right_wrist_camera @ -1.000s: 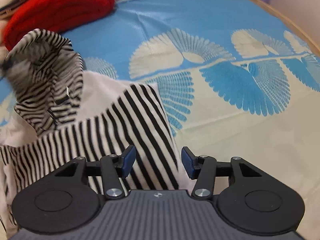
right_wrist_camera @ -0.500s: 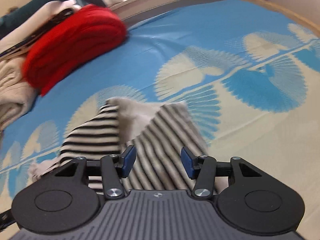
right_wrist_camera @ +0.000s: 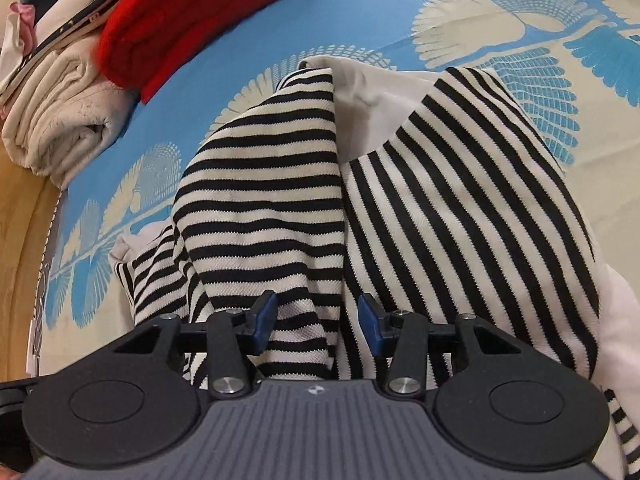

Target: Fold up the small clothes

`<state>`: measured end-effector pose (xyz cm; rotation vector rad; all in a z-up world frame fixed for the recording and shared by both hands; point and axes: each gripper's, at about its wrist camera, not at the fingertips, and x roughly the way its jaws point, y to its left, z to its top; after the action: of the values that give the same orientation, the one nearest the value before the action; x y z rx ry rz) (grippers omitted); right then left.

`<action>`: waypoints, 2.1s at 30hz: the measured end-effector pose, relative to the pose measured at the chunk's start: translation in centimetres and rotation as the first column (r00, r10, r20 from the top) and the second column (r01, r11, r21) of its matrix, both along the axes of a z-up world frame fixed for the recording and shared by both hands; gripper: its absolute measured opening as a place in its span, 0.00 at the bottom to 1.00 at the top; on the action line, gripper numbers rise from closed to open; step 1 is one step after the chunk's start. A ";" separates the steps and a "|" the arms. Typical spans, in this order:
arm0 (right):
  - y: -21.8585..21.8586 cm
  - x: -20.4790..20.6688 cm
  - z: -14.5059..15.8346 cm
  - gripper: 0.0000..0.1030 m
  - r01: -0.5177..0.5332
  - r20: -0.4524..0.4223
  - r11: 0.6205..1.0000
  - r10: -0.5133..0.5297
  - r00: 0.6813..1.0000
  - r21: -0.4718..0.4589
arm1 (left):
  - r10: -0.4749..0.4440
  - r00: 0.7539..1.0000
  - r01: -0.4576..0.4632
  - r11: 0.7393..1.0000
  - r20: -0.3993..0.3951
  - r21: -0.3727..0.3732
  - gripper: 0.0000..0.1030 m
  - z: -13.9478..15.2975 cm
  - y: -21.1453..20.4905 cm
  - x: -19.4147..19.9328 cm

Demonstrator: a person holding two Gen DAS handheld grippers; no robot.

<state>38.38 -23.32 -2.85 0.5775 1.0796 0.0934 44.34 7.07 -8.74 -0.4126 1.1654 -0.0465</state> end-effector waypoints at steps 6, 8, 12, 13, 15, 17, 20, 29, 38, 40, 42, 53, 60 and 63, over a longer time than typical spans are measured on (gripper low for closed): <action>-0.3 -0.7 1.9 0.01 -0.035 0.114 0.999 0.030 0.993 0.036 | -0.022 0.994 0.018 0.999 0.107 0.040 0.05 1.5 -1.0 -0.5; -0.9 -1.4 3.1 0.00 -0.024 0.184 0.999 0.016 0.983 0.040 | 0.018 0.983 -0.018 1.000 0.184 -0.003 0.04 2.5 -0.2 -0.7; -3.8 -2.8 5.6 0.00 0.066 0.307 0.995 -0.088 0.948 0.080 | 0.097 0.934 -0.081 0.995 0.343 -0.060 0.04 5.0 1.8 -1.5; -4.4 -3.4 6.5 0.00 0.089 0.350 0.992 -0.114 0.930 0.085 | 0.121 0.923 -0.100 0.992 0.366 -0.076 0.04 5.4 2.5 -1.6; -5.0 -4.5 8.8 0.00 0.125 0.449 0.992 -0.124 0.885 0.027 | 0.144 0.918 -0.118 0.989 0.368 -0.092 0.05 5.5 3.7 -1.6; -4.5 -5.6 10.5 0.00 0.137 0.499 0.987 -0.077 0.863 -0.084 | 0.144 0.945 -0.114 0.986 0.294 -0.118 0.05 4.5 4.5 -1.0; -3.5 -6.3 9.7 0.00 0.096 0.390 0.984 -0.029 0.920 -0.152 | 0.054 0.998 -0.050 0.996 0.045 -0.078 0.06 1.2 4.3 0.1; -5.8 -5.2 4.0 0.15 0.097 0.067 0.994 -0.094 0.993 -0.052 | 0.142 0.990 -0.144 0.971 -0.022 -0.189 0.52 2.6 5.9 -0.7; -6.7 -2.6 1.1 0.46 0.187 -0.014 0.982 -0.187 0.982 -0.002 | 0.150 0.978 -0.178 0.963 -0.144 -0.203 0.37 0.0 3.6 -1.0; -5.8 -2.3 0.6 0.25 0.169 -0.021 0.986 -0.169 0.985 0.010 | 0.127 0.987 -0.141 0.977 -0.095 -0.159 0.08 0.3 3.2 -0.8; -5.1 -2.2 0.8 0.05 0.138 0.003 0.990 -0.139 0.990 0.016 | 0.132 0.991 -0.129 0.981 0.011 -0.143 0.04 1.4 3.7 -0.9; -6.2 -6.2 4.1 0.04 0.278 0.095 0.952 -0.291 0.952 0.127 | 0.117 0.993 -0.119 0.985 -0.022 -0.123 0.06 1.2 7.3 -1.1; -5.8 -5.6 1.3 0.18 0.296 -0.080 0.955 -0.296 0.952 -0.013 | 0.057 0.996 -0.054 0.998 0.067 -0.044 0.43 3.0 6.3 -1.2; -5.1 -5.7 4.6 0.33 0.296 0.115 0.949 -0.284 0.952 -0.108 | -0.020 0.980 0.027 0.999 0.199 -0.030 0.47 5.0 4.9 -2.0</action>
<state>32.66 -28.38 1.78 0.6073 0.8878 -0.2006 42.39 11.93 -3.73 -0.4129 0.9731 -0.1245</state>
